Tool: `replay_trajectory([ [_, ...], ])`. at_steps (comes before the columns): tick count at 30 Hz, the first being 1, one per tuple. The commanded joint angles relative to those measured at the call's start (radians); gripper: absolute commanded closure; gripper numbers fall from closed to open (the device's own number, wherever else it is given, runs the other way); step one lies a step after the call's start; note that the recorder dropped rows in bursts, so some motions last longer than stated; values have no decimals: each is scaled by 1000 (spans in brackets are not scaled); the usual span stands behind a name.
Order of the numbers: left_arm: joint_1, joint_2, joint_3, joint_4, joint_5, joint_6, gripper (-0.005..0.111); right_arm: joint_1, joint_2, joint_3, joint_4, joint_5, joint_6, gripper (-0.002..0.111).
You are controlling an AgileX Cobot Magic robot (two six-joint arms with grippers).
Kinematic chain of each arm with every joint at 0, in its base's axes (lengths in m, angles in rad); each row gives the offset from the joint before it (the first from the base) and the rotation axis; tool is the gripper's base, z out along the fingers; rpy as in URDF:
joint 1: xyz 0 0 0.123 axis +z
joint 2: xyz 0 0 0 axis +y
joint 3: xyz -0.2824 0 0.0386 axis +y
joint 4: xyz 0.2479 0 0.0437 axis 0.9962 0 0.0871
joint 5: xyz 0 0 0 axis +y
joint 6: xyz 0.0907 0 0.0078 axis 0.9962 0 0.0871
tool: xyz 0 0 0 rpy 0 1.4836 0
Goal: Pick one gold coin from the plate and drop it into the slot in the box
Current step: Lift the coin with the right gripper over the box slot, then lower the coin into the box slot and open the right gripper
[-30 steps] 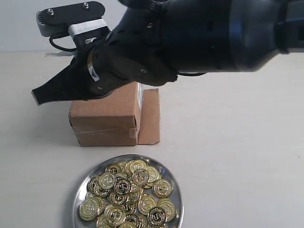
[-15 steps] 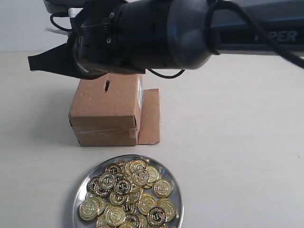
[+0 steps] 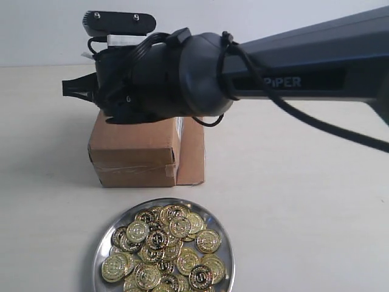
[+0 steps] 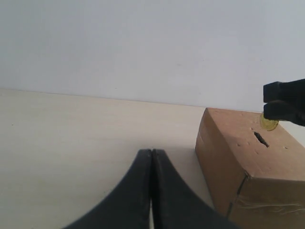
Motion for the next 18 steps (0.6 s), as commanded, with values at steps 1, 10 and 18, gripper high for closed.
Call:
replay_trajectory([
  [1,-7,-6,3,5,-11,-3,107,-2,35,-6,-37,11,74,108],
  [10,-7,-6,3,5,-11,-3,107,-2,67,-6,-90,52,166,108],
  [18,-7,-6,3,5,-11,-3,107,-2,68,-6,-131,87,226,108],
])
